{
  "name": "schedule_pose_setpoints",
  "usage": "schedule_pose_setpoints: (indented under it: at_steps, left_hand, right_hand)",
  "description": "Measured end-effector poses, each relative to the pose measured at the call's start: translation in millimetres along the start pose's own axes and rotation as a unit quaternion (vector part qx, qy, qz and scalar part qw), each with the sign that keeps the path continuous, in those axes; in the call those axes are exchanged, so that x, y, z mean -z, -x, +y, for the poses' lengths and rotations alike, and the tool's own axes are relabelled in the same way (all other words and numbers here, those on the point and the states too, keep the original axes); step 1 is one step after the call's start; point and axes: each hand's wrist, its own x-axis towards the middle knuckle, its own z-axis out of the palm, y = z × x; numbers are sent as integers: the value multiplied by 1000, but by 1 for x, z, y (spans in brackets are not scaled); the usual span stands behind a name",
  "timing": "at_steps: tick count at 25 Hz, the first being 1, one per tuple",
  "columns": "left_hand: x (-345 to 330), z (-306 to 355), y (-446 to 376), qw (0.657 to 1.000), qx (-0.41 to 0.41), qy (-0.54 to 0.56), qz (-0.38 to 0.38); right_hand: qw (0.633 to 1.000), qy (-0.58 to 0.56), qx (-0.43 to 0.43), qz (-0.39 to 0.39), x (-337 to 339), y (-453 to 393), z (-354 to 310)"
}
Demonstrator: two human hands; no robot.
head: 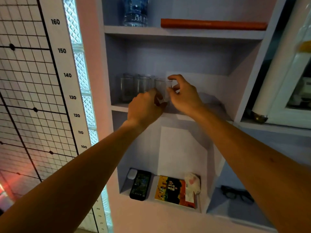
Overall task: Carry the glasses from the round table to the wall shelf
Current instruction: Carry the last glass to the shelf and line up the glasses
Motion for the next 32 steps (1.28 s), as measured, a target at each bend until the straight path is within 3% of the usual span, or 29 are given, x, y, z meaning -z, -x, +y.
schedule_pose_setpoints:
  at_steps: [8, 16, 20, 23, 26, 32]
  left_hand:
    - [1, 5, -20, 991, -30, -88, -96]
    - [4, -5, -24, 993, -28, -31, -113]
    - [18, -23, -15, 996, -21, 43, -71]
    - [33, -48, -9, 998, -4, 56, -17]
    - [39, -61, -9, 999, -1, 41, 11]
    - [28, -40, -11, 998, -31, 52, 13]
  right_hand:
    - [997, -17, -63, -32, -12, -6, 13]
    - [998, -23, -56, 4, -17, -19, 20]
    - [998, -38, 17, 56, -21, -18, 5]
    - [996, -14, 88, -19, -31, -20, -14]
    - [993, -17, 72, -93, -40, -21, -26]
    - [996, -10, 81, -34, -18, -11, -16]
